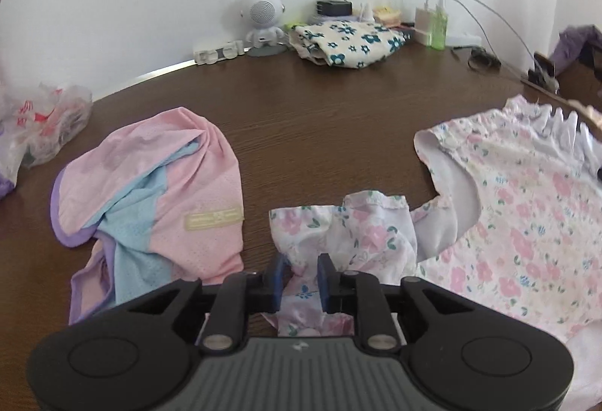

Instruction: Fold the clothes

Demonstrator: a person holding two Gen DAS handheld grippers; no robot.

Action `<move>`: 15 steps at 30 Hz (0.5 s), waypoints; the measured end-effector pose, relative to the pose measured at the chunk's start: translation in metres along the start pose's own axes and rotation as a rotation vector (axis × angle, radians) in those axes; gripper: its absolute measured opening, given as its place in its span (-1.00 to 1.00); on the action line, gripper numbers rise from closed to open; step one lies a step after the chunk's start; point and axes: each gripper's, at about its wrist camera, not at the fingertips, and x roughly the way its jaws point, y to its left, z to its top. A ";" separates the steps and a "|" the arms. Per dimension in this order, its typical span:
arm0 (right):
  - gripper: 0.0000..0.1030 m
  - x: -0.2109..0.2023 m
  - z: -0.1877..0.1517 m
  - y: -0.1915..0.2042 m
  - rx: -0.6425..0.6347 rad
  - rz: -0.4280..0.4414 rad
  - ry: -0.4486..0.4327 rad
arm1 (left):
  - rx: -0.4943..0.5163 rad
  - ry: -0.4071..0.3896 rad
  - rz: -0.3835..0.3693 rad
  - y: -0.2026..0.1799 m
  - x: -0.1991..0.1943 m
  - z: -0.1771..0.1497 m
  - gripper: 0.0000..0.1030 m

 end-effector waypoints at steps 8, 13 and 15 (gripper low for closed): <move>0.08 0.001 -0.003 0.002 -0.005 0.007 -0.003 | -0.124 0.012 -0.053 0.013 0.006 0.002 -0.85; 0.13 0.000 -0.007 0.005 -0.012 -0.011 -0.008 | -0.106 0.006 0.056 0.006 0.003 0.001 -0.94; 0.14 -0.002 -0.010 0.006 -0.007 -0.021 -0.011 | -0.090 0.009 0.107 0.005 0.002 0.000 -0.94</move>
